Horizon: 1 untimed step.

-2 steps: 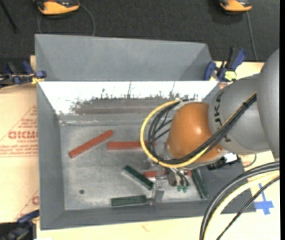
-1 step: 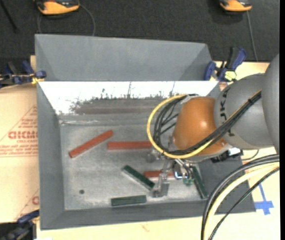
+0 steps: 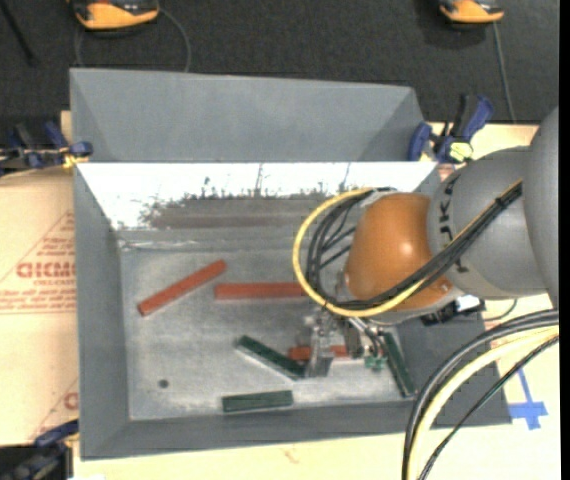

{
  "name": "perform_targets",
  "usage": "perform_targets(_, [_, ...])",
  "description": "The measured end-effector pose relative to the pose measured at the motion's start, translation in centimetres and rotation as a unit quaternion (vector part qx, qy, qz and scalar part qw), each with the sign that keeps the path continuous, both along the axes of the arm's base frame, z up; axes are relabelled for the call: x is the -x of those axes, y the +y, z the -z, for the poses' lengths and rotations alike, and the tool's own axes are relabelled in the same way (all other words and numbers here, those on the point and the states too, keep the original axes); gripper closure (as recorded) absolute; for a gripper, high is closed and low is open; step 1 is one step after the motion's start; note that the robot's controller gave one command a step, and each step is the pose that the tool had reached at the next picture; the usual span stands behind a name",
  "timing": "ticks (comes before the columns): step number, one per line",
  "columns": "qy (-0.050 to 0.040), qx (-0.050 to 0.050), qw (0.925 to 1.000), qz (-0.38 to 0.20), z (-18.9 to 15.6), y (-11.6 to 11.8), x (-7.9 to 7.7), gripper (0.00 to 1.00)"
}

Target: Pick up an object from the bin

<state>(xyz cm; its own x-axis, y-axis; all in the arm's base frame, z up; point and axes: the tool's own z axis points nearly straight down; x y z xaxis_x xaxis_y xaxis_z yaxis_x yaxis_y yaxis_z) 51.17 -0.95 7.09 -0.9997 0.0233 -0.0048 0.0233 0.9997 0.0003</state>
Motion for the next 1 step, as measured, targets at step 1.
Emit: perform_targets(1, [-0.0029, 0.001, 0.9998, -0.02, -13.34, -0.77, 0.9, 1.0])
